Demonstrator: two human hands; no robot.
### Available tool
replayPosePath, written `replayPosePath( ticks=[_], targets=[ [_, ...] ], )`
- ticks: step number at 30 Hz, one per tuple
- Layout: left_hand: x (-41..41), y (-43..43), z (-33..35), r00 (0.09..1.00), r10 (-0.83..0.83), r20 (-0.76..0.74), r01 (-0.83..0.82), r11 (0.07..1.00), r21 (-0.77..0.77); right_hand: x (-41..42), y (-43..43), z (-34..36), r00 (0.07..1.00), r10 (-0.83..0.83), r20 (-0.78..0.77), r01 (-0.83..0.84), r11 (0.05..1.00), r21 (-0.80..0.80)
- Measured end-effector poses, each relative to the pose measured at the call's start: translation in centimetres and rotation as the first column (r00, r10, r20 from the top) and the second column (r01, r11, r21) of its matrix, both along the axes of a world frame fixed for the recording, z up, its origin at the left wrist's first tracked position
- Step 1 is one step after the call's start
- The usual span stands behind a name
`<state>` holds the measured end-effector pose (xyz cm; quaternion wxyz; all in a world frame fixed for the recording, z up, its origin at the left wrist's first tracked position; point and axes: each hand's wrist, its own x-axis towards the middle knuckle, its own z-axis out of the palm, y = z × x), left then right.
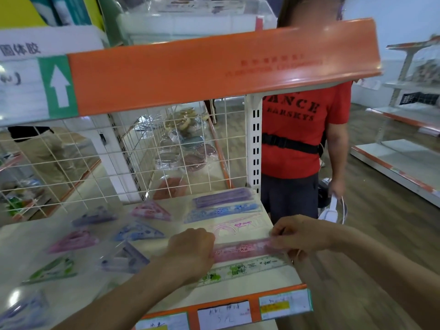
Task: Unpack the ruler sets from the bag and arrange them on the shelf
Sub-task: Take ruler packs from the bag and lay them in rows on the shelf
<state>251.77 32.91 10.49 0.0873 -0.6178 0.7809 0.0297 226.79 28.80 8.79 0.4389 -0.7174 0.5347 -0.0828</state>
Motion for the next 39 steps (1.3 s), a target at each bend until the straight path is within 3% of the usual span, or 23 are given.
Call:
replayPosePath(
  ticks=[4,10,14,17,22,29,34,39],
  targets=[
    [-0.1,0.0,-0.1,0.999,-0.016,-0.033,0.015,1.000,-0.023,0.0,0.1,-0.3,0.993,-0.121,0.000,0.121,0.993,0.012],
    [0.5,-0.3,0.4,0.974,0.036,-0.223,-0.025,0.998,0.055,-0.2,0.3,0.0,0.981,-0.171,0.093,0.165,0.984,0.068],
    [1.2,-0.9,0.2,0.968,0.043,-0.246,-0.018,0.995,0.103,-0.4,0.0,-0.3,0.988,-0.144,0.052,0.141,0.989,0.053],
    [1.7,-1.1,-0.1,0.969,0.040,-0.242,-0.006,0.990,0.140,-0.2,0.1,0.4,0.994,-0.094,0.052,0.095,0.995,-0.009],
    [2.3,-1.3,-0.5,0.974,-0.040,-0.221,0.084,0.978,0.189,0.5,0.4,1.2,0.999,-0.012,-0.039,0.000,0.956,-0.294],
    [2.4,-1.6,0.1,0.964,-0.089,-0.251,0.091,0.996,-0.005,0.2,0.0,0.7,0.999,-0.033,0.026,0.041,0.913,-0.406],
    [2.9,-1.1,-0.4,0.992,-0.052,-0.113,0.057,0.998,0.040,0.4,0.3,-0.5,0.998,-0.040,-0.047,0.019,0.921,-0.390],
    [3.0,-0.9,-0.4,0.978,-0.007,-0.210,0.012,1.000,0.022,0.4,0.0,-0.4,0.994,-0.052,-0.095,0.006,0.903,-0.429]
  ],
)
